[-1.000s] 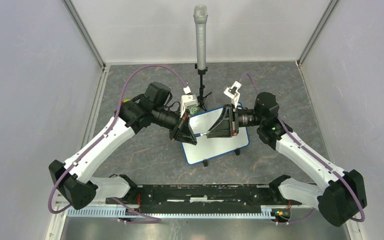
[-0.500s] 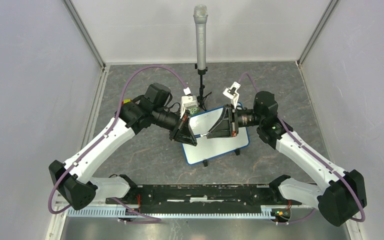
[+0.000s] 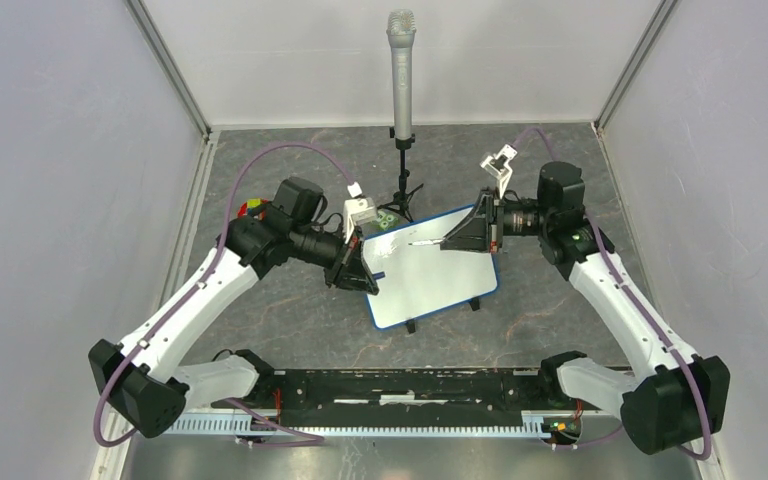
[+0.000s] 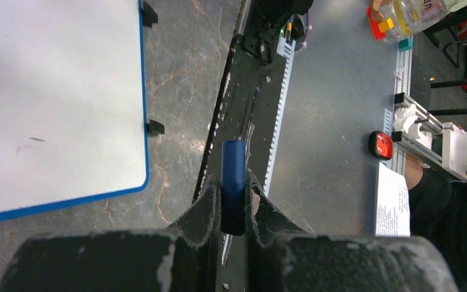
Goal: Write a sentence on the whiteboard
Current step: Open the pen cap from the whiteboard marker, then place the pen cap at the center of the board, then move the whiteboard to the center of the board, then pass from the right arm to the left
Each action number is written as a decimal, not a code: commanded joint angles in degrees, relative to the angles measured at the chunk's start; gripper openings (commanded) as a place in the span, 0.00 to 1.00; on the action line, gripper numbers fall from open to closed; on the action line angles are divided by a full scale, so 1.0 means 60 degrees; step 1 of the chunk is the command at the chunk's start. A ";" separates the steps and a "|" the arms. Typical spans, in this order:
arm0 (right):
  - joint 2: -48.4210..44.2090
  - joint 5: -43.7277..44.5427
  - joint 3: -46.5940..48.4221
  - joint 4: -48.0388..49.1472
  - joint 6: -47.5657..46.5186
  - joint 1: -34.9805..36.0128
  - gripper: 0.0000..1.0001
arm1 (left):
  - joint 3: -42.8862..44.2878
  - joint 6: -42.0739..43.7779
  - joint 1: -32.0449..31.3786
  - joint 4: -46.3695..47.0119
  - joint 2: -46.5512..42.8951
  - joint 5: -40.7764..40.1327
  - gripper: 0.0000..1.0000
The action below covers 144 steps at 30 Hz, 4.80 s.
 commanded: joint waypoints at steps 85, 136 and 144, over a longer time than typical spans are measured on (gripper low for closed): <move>-0.0976 0.1842 0.0960 -0.5756 -0.6884 -0.0892 0.00 | 0.1791 -0.1401 0.3329 0.1524 0.3558 0.0586 0.54; -0.0879 0.1337 -0.0061 -0.2342 -0.3792 0.0782 0.00 | 0.2247 0.2052 -0.0661 -0.0675 0.0719 -0.3391 0.76; -0.0424 0.1271 -0.0125 -0.1506 -0.2836 0.1246 0.00 | 0.2698 0.3287 -0.2528 -0.1163 0.1437 -0.4364 0.73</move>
